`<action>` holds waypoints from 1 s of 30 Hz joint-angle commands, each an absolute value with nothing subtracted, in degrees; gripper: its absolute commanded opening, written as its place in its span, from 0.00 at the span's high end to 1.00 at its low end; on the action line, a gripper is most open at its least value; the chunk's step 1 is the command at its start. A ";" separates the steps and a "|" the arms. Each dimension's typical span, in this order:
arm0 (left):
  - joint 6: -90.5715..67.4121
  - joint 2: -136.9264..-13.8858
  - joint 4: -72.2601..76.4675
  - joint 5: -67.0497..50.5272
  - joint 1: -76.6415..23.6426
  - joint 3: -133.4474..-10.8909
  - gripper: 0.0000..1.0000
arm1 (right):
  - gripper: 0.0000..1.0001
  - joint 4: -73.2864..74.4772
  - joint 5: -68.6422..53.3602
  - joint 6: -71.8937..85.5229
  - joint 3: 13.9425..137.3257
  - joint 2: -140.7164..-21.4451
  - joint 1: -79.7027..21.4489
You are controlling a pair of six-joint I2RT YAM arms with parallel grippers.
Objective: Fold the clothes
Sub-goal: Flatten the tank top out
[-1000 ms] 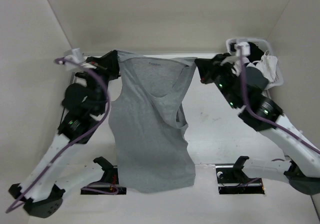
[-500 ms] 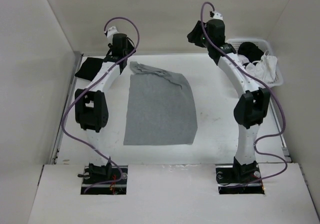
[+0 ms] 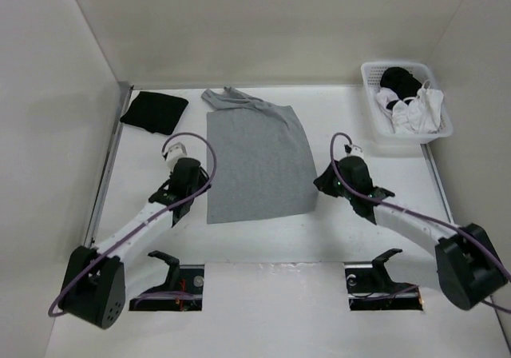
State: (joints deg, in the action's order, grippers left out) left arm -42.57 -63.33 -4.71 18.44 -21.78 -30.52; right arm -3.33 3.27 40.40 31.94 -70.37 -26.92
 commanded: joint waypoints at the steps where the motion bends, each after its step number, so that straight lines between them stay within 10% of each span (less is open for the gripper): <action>1: -47.01 -53.98 -14.66 15.13 -21.93 -25.41 0.72 | 0.71 -4.49 7.03 43.59 24.37 -61.36 -28.08; 30: -59.94 -51.94 -30.94 14.50 -31.51 -21.97 0.74 | 0.64 -8.53 5.71 44.47 19.34 -58.89 -28.08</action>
State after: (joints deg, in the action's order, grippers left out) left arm -59.22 -50.70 -30.11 13.41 -31.20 -20.93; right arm -4.97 5.96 43.99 19.64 -58.76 -27.49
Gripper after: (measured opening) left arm 0.267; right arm 0.362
